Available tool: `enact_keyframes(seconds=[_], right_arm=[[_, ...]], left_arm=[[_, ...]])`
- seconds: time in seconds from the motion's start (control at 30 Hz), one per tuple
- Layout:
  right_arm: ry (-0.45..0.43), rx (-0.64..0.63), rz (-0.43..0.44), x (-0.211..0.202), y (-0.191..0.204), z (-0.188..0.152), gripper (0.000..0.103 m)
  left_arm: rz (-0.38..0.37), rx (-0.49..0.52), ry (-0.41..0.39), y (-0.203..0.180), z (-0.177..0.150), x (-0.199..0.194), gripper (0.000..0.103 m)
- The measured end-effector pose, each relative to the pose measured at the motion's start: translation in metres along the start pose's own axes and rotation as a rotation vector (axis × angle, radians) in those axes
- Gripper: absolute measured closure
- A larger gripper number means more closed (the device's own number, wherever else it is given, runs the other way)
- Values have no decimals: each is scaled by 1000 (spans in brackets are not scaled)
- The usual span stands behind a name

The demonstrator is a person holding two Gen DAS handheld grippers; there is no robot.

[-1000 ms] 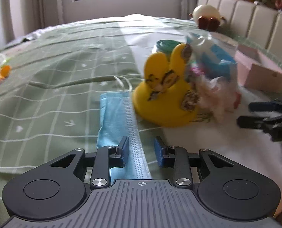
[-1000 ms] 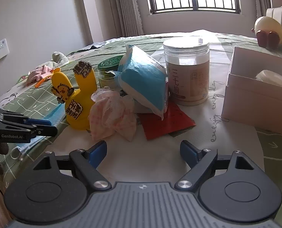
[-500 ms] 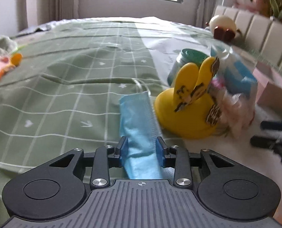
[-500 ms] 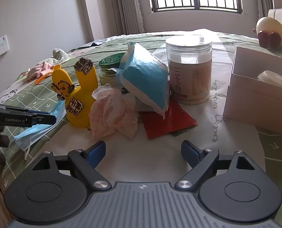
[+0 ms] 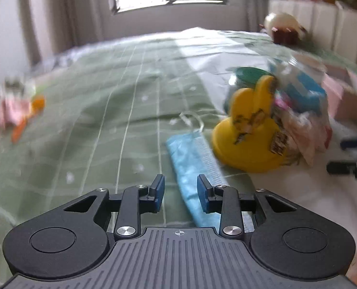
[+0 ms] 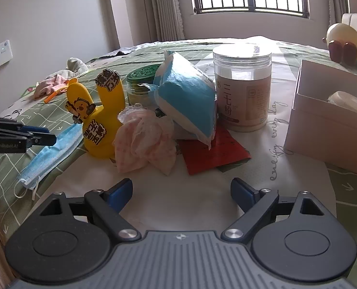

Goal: Organize soft objects
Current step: 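Lift the mask with the left gripper while the right gripper grasps the yellow duck toy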

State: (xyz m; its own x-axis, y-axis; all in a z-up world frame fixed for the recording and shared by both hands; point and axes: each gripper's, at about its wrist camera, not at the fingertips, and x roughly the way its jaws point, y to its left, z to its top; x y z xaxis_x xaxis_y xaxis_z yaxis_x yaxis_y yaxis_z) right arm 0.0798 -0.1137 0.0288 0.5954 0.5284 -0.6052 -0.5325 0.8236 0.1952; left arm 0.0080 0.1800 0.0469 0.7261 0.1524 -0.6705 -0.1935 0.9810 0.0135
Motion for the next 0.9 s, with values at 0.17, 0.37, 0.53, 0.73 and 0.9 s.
enact_keyframes(seconds=[0.17, 0.37, 0.53, 0.73, 0.9], right_arm=[[0, 2, 1, 0, 0, 0, 14], [3, -2, 1, 1, 0, 0, 13], [21, -22, 4, 3, 2, 1, 9], [105, -73, 50, 12, 3, 8, 0], [119, -151, 15, 14, 16, 7, 0]], left_arm=[[-266, -380, 64, 36, -3, 22, 69], [-188, -65, 62, -20, 5, 25, 68], [-133, 31, 51, -53, 4, 31, 59], [-118, 17, 23, -54, 0, 35, 58], [-169, 53, -12, -39, -13, 20, 74]])
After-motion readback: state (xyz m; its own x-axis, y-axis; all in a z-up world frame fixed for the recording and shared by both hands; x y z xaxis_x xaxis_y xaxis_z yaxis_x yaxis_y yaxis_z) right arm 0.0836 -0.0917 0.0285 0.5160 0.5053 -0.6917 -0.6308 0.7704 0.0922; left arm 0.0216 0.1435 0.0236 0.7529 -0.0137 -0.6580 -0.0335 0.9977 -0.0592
